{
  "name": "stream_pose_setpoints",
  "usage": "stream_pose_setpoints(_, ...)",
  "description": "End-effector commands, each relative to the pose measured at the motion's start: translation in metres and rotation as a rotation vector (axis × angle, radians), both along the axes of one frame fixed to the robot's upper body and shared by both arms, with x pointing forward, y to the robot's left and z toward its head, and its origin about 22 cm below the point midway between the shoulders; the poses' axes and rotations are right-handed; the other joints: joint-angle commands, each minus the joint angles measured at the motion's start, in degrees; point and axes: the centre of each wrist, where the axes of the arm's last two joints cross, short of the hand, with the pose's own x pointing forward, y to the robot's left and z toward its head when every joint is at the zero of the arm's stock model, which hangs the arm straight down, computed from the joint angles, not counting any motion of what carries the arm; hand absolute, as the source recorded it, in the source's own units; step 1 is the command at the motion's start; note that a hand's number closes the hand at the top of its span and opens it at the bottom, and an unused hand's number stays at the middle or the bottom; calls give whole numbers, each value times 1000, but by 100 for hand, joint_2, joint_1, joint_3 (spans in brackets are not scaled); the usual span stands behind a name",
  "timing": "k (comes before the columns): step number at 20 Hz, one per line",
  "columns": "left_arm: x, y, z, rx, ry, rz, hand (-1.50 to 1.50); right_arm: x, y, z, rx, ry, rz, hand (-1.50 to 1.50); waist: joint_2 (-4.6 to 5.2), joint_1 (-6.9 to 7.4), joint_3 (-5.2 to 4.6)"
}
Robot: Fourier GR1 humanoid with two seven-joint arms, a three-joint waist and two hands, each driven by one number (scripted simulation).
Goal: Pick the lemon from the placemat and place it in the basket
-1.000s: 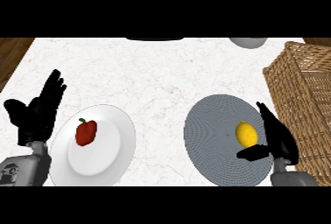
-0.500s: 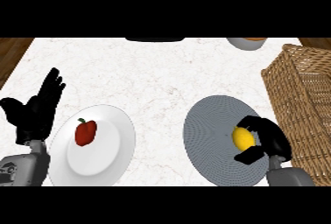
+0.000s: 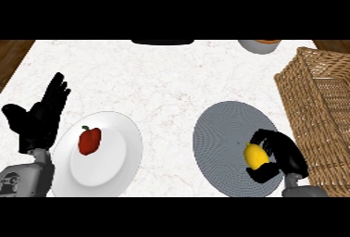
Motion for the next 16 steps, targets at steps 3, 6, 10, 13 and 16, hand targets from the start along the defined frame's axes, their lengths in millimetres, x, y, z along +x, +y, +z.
stream_pose_setpoints(3,-3,11,-4,2,6,25,0,-88,16,-48,146,108,432,150,73,-135,153)
stream_pose_setpoints(6,-4,7,-4,1,12,22,0,-125,20,-56,226,119,656,150,43,-165,166)
stream_pose_setpoints(10,-9,15,-6,1,5,54,0,-169,-4,-54,407,-20,653,150,34,-304,166)
stream_pose_setpoints(13,-10,11,-1,3,14,56,0,-197,-21,-39,528,-139,669,150,15,-316,162)
stream_pose_setpoints(16,-16,6,-14,5,18,48,0,-217,-38,-12,656,-246,657,150,53,-295,139)
